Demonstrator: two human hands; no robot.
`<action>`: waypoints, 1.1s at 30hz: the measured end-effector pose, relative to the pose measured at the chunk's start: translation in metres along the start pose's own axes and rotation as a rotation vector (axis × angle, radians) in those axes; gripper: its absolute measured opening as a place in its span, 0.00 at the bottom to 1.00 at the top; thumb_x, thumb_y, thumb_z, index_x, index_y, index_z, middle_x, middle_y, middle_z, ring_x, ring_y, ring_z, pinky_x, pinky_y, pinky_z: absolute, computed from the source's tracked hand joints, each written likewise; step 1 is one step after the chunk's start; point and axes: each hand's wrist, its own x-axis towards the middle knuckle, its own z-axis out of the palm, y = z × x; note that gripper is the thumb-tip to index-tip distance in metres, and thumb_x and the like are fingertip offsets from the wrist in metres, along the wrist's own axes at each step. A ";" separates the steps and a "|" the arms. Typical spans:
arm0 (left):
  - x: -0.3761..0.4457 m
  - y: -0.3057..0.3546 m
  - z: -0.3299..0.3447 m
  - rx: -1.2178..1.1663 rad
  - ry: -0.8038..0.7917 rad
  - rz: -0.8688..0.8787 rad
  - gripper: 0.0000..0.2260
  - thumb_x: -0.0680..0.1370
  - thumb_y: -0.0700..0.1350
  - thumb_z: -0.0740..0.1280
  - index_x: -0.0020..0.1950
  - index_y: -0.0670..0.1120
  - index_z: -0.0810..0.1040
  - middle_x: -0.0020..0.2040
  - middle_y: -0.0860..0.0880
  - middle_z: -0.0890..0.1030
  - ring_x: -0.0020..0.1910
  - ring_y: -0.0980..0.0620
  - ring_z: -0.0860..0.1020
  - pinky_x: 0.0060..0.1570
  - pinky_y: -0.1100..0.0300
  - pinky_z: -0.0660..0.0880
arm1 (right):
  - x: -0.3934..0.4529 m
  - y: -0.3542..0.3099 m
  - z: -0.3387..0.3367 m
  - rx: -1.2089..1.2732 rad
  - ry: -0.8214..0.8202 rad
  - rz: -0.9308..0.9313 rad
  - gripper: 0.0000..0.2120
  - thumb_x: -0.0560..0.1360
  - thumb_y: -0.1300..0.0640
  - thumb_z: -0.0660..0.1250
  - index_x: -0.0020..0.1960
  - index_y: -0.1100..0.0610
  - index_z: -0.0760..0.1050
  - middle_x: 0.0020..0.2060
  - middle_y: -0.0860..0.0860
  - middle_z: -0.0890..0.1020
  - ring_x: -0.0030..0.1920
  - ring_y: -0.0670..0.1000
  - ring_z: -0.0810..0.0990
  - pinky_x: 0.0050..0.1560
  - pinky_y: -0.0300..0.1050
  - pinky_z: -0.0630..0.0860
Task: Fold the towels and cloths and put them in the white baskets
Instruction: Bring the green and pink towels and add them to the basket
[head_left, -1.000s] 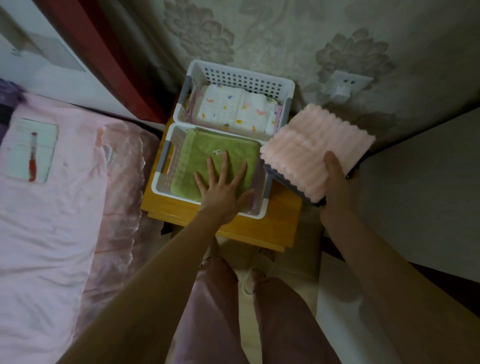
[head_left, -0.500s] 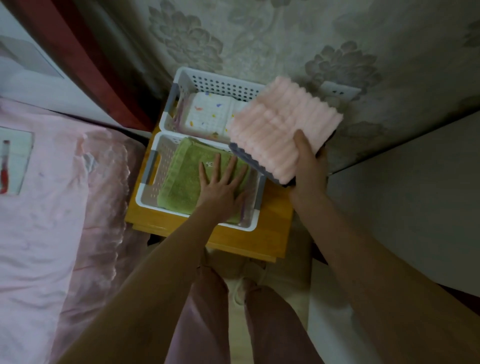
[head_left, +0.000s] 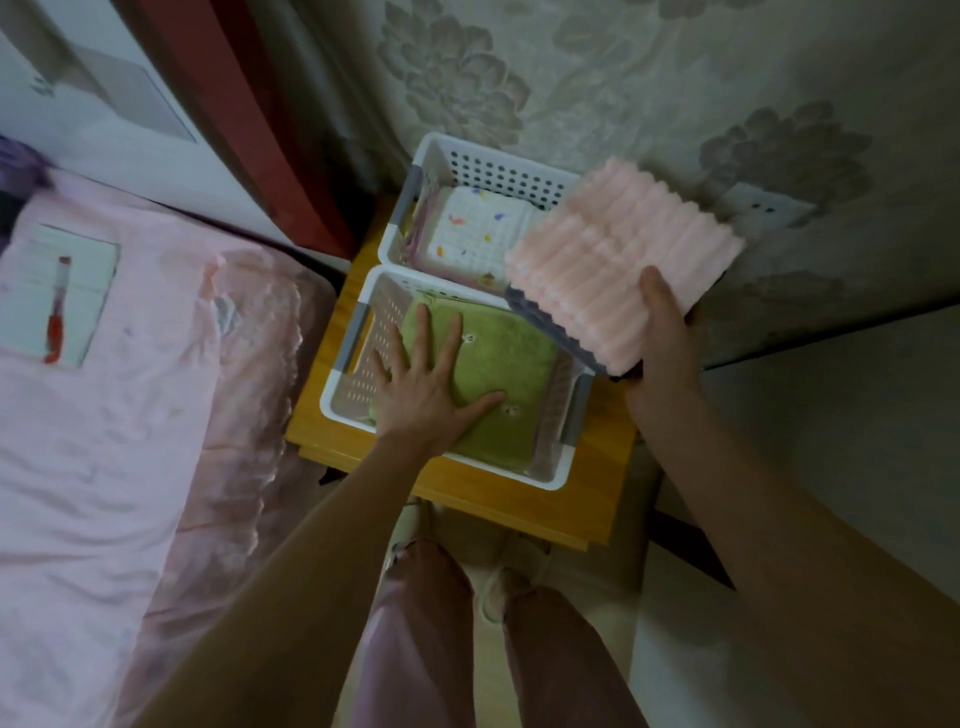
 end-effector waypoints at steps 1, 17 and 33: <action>0.004 -0.001 0.002 -0.024 -0.020 -0.010 0.47 0.63 0.81 0.39 0.76 0.60 0.31 0.77 0.49 0.32 0.76 0.38 0.37 0.73 0.35 0.42 | 0.001 0.002 0.000 0.001 -0.004 0.002 0.37 0.64 0.43 0.77 0.70 0.49 0.71 0.59 0.49 0.82 0.55 0.51 0.83 0.50 0.49 0.82; -0.015 0.035 0.009 0.056 -0.037 0.098 0.50 0.66 0.79 0.53 0.76 0.58 0.30 0.77 0.45 0.30 0.74 0.36 0.30 0.67 0.28 0.37 | -0.012 -0.007 -0.014 0.057 0.023 0.008 0.28 0.73 0.51 0.73 0.70 0.52 0.70 0.59 0.50 0.81 0.55 0.51 0.82 0.53 0.50 0.81; -0.024 0.019 -0.005 -0.104 0.037 -0.216 0.50 0.65 0.81 0.49 0.77 0.57 0.32 0.77 0.45 0.30 0.75 0.39 0.32 0.69 0.31 0.33 | -0.018 0.000 -0.035 0.075 0.019 0.047 0.30 0.71 0.50 0.75 0.71 0.52 0.70 0.59 0.50 0.81 0.55 0.51 0.82 0.50 0.49 0.81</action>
